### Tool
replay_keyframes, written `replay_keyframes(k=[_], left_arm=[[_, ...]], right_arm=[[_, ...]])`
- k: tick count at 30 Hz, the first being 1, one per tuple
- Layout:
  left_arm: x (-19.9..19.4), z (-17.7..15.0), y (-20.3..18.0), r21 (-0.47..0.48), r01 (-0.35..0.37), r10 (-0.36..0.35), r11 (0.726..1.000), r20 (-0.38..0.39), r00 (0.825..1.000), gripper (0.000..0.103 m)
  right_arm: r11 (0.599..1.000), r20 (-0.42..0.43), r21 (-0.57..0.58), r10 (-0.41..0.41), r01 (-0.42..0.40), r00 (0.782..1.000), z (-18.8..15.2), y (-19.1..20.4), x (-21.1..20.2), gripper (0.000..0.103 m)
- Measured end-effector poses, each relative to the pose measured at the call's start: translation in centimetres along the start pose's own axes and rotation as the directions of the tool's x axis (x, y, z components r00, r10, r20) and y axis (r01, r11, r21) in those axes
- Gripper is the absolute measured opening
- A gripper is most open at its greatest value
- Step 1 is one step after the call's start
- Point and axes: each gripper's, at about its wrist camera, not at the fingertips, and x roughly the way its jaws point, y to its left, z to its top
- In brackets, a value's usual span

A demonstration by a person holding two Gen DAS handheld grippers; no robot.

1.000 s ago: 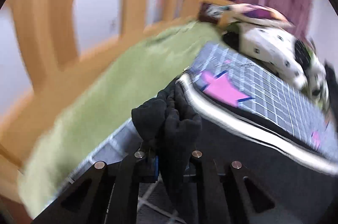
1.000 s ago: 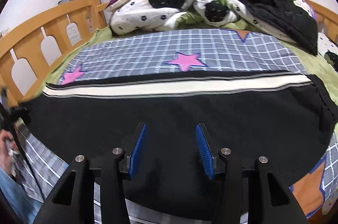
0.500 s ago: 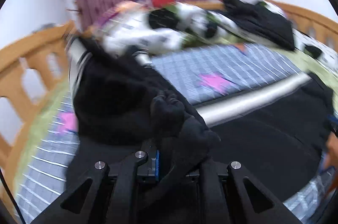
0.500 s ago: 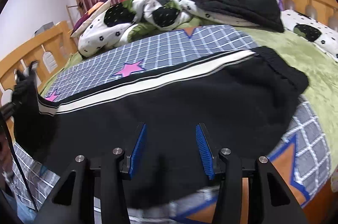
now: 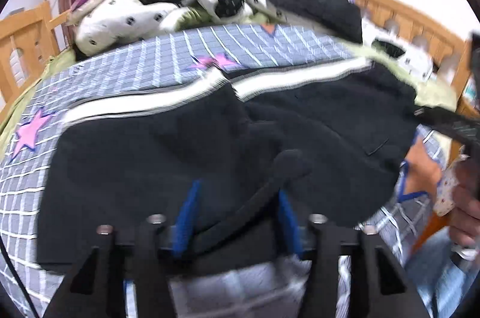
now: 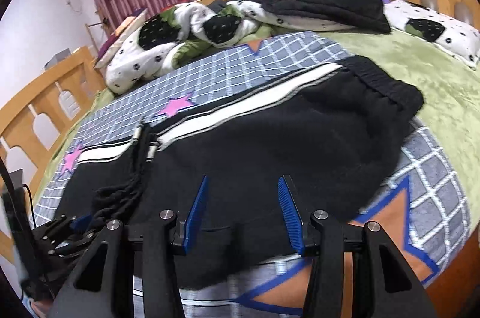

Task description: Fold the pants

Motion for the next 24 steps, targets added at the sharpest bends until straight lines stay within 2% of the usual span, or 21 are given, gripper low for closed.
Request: replay_keyframes(k=[1,3,4,7,10,13,14,15,16,18,21,24], left_arm=[[-0.6,0.0,1.1,-0.010,0.002,-0.002,1.000,0.023,1.000,0.072],[-2.9,-1.0,4.3,-0.052,-0.035,0.039,0.998,0.084,0.996,0.073],[-3.7,-1.4,6.0,-0.077,-0.067,0.074,0.995,0.085,0.994,0.073],[-4.3,-3.0,10.6,-0.145,-0.155,0.162,0.977,0.032,0.986,0.074],[-4.1,-4.8,14.3,-0.199,-0.180,0.178,0.963,-0.025,0.984,0.073],[-3.6,-6.5,17.3,-0.265,-0.136,0.122,0.955,-0.071,0.990,0.073],[-3.4,-6.9,17.7,-0.275,-0.129,0.110,0.953,-0.081,0.991,0.073],[-3.2,-7.1,18.0,-0.281,-0.130,0.111,0.951,-0.083,0.990,0.073],[-2.9,-7.1,18.2,-0.280,-0.142,0.124,0.950,-0.081,0.989,0.073],[-2.5,-7.1,18.3,-0.276,-0.155,0.139,0.948,-0.077,0.987,0.073],[-1.8,-6.8,18.5,-0.283,-0.136,0.123,0.949,-0.063,0.990,0.073],[-1.6,-6.5,18.2,-0.255,-0.161,0.152,0.953,-0.058,0.987,0.070]], right_arm=[[1.000,-0.008,-0.010,0.026,-0.026,1.000,0.1,1.0,0.2,0.048],[0.997,-0.023,-0.033,0.066,-0.067,0.998,0.1,2.8,0.5,0.048],[0.995,-0.036,-0.042,0.092,-0.093,0.995,0.2,3.9,0.7,0.048],[0.981,-0.092,-0.052,0.182,-0.188,0.979,0.2,7.1,1.9,0.049],[0.966,-0.149,-0.070,0.238,-0.250,0.960,-0.2,10.5,3.3,0.050],[0.968,-0.203,-0.097,0.208,-0.231,0.957,-1.4,13.1,5.4,0.050],[0.972,-0.221,-0.105,0.182,-0.209,0.958,-1.8,13.7,6.2,0.040],[0.974,-0.237,-0.112,0.164,-0.195,0.958,-2.3,13.9,6.7,0.022],[0.974,-0.268,-0.124,0.150,-0.189,0.952,-2.9,14.2,7.5,0.020],[0.972,-0.268,-0.176,0.105,-0.156,0.958,-4.0,14.3,7.7,0.019],[0.971,-0.260,-0.173,0.116,-0.165,0.959,-4.3,13.8,7.2,0.019],[0.973,-0.274,-0.151,0.129,-0.175,0.953,-4.8,13.4,7.2,0.019]])
